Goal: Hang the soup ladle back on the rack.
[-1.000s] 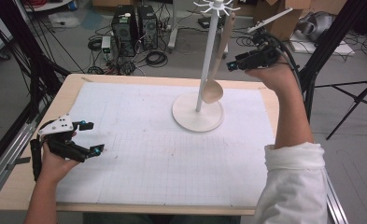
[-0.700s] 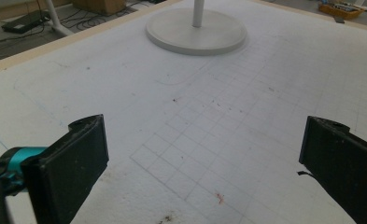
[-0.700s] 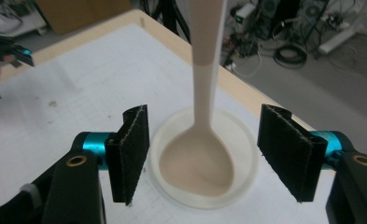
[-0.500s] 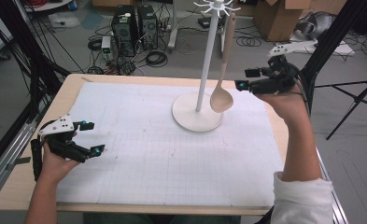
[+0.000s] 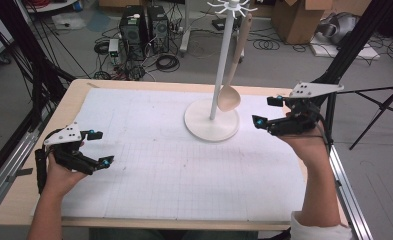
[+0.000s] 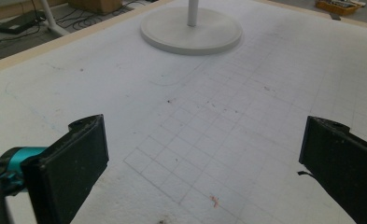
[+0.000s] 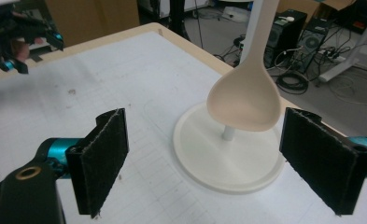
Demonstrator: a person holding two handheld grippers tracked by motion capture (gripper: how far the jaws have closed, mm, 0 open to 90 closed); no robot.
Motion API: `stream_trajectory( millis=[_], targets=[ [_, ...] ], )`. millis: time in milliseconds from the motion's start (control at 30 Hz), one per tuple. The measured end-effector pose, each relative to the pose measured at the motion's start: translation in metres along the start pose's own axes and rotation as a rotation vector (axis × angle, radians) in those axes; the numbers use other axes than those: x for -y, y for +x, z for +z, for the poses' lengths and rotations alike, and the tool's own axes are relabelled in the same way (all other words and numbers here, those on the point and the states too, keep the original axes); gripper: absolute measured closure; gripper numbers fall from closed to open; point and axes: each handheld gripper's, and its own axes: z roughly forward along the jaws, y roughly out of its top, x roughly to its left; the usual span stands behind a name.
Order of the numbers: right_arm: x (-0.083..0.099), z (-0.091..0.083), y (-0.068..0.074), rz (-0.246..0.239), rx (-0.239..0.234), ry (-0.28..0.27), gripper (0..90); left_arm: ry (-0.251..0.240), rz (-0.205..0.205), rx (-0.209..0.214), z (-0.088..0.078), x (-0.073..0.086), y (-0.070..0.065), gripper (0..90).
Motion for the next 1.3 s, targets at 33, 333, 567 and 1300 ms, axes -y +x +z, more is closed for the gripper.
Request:
stream_trajectory(
  millis=[33, 333, 567, 1300],
  targets=[
    [0.004, 0.001, 0.002, -0.001, -0.006, -0.001, 14.0, 0.000, 0.000, 0.001, 0.000, 0.000, 0.000, 1.7],
    [0.046, 0.015, 0.016, 0.021, -0.002, -0.023, 9.7, 0.003, 0.001, 0.001, 0.001, 0.000, -0.001, 1.7],
    [0.074, 0.024, 0.021, 0.065, 0.008, -0.026, 1.9, 0.015, 0.002, 0.009, 0.006, 0.000, -0.002, 1.7],
    [0.104, 0.063, 0.026, 0.043, 0.053, 0.087, 0.1, 0.018, 0.011, 0.038, 0.014, -0.003, -0.005, 1.7]
  ],
)
